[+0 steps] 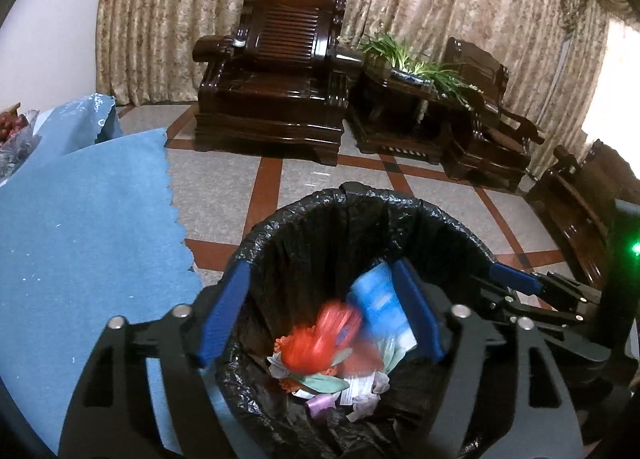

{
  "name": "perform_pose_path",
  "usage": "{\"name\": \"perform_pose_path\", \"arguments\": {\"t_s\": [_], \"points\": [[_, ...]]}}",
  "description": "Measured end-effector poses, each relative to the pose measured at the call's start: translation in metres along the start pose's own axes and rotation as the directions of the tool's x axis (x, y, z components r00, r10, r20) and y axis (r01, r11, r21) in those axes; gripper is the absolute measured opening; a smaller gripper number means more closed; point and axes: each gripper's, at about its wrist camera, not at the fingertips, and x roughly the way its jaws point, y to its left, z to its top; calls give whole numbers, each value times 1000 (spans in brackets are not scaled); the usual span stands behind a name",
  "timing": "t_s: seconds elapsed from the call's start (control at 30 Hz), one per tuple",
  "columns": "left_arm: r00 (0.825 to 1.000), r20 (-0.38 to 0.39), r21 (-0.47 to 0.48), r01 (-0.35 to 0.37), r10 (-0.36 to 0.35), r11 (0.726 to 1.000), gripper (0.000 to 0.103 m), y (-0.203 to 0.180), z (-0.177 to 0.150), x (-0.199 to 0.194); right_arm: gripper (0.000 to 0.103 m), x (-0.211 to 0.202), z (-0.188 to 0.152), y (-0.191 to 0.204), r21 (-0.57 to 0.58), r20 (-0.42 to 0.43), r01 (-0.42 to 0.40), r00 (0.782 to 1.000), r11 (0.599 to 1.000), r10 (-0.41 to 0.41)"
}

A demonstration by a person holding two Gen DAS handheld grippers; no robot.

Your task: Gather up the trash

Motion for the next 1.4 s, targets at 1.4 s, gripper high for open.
{"name": "perform_pose_path", "arguments": {"t_s": [1.4], "points": [[954,168,-92,-234,247,968,96,30,-27,-203,97,-155,4,92,-125,156,-189,966,974,208]]}}
